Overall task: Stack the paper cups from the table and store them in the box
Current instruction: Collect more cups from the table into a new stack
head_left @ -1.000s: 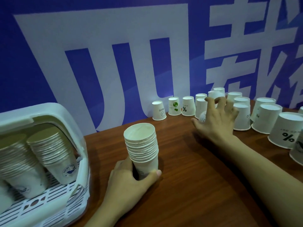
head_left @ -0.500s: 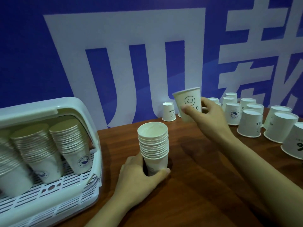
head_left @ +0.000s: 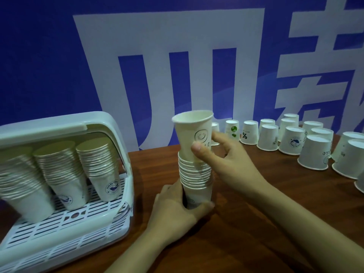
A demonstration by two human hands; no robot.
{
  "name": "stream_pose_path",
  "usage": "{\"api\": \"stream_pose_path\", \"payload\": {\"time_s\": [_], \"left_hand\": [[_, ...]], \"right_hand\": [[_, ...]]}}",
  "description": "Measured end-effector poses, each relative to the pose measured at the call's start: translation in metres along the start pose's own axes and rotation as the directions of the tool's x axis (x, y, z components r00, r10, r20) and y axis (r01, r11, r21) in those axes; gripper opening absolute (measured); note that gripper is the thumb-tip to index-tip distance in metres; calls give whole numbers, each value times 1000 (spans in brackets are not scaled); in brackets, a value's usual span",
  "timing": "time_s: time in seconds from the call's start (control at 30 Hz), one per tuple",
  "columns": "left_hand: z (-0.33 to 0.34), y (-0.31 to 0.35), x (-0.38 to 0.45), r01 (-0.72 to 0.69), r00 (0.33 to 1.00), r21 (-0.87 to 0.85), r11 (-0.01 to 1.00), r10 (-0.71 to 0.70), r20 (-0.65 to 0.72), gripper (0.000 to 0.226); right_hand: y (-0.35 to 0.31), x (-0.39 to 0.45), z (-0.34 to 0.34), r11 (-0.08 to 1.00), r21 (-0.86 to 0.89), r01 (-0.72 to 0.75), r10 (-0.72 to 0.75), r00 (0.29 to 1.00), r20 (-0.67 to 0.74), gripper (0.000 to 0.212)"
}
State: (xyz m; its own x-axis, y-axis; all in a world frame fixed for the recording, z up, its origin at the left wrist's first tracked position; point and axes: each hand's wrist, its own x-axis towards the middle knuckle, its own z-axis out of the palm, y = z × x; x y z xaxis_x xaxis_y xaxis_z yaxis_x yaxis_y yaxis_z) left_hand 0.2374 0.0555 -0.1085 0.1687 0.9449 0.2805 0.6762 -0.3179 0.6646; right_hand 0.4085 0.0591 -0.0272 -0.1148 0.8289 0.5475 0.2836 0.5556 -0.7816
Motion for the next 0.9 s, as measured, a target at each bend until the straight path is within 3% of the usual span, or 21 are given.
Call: {"api": "stream_pose_path", "payload": {"time_s": [0.07,0.2,0.3,0.43,0.53,0.77,0.9], "left_hand": [[0,1,0,-13,1000,-4,1000,13,-10,48],[1,-2,0,-25,1000,-18,1000,25,-15,52],[1,-2,0,-31,1000,-24,999,31,-5,53],[1,-3,1,-21,1000,-37,999,21,7,57],[0,-5,2,-12,1000,-37,999,13,19,63],[1,-7,3,-9,1000,-12,1000,10,24,70],[1,-8,4,5,999,-30,1000,-4,33,64]], "right_hand": [[6,-2,3,997,-72,-23,29,996,80,51],[11,-1,-3,992,52,-113,113,994,1,89],[9,-1,-4,996,-23,-81,80,996,-29,79],[12,-3,1,965,-261,-1,-12,999,-46,67],[17,-1,-1,901,-434,-14,-2,999,-36,76],[27,-4,3,955,-293,39,-65,995,-80,68],[26,-2,2,905,-422,51,-76,996,-43,66]]}}
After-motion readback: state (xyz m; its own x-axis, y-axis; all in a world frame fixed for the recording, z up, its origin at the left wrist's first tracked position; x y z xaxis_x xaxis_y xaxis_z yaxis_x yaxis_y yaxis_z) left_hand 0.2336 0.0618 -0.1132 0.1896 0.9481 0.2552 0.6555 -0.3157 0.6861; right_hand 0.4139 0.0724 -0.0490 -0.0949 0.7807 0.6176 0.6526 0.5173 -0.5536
